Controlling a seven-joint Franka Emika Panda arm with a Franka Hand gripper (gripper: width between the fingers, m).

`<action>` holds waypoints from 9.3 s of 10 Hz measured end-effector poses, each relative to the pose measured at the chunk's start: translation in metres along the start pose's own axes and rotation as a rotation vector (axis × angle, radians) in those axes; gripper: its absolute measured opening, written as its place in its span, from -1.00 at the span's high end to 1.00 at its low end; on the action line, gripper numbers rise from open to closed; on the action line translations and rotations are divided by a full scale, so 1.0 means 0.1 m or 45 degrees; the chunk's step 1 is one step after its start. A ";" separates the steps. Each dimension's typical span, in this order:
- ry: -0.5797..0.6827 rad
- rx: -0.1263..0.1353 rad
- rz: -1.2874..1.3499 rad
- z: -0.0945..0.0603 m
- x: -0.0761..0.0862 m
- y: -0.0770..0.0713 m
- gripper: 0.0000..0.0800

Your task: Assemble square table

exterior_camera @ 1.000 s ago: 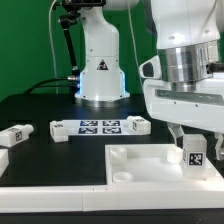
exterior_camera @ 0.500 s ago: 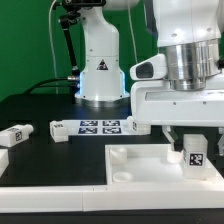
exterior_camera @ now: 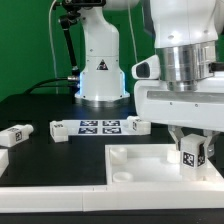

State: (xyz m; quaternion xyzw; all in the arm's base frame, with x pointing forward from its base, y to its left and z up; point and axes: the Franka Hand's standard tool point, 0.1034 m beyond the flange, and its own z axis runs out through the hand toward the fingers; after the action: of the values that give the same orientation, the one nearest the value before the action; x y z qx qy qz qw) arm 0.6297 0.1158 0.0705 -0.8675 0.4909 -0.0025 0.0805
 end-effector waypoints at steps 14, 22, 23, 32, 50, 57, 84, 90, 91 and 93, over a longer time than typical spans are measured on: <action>0.021 0.026 0.004 0.05 -0.10 -0.08 -0.62; 0.055 -0.051 -0.603 0.02 -0.03 -0.09 0.03; 0.053 -0.062 -0.501 0.03 -0.01 -0.04 0.03; -0.078 0.055 0.882 0.02 0.01 0.03 0.26; -0.096 0.070 1.135 -0.39 -0.04 -0.03 -0.62; -0.096 0.027 0.679 -0.56 -0.55 0.38 -0.62; -0.208 -0.279 -1.763 0.15 -1.21 2.08 -0.62; -0.720 -0.727 -1.737 0.31 -1.38 2.34 -0.62; -0.794 -0.792 -1.723 0.31 -1.41 2.47 -0.62; -0.874 -0.854 -1.692 0.34 -1.39 2.43 -0.62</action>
Offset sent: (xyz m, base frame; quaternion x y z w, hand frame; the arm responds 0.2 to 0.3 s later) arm 0.0124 0.0075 0.0015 0.0644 -0.0423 0.4103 0.9087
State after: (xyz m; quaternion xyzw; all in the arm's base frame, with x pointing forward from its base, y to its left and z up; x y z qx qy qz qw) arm 0.3536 0.1158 0.0126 -0.9078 -0.2028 0.3629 -0.0560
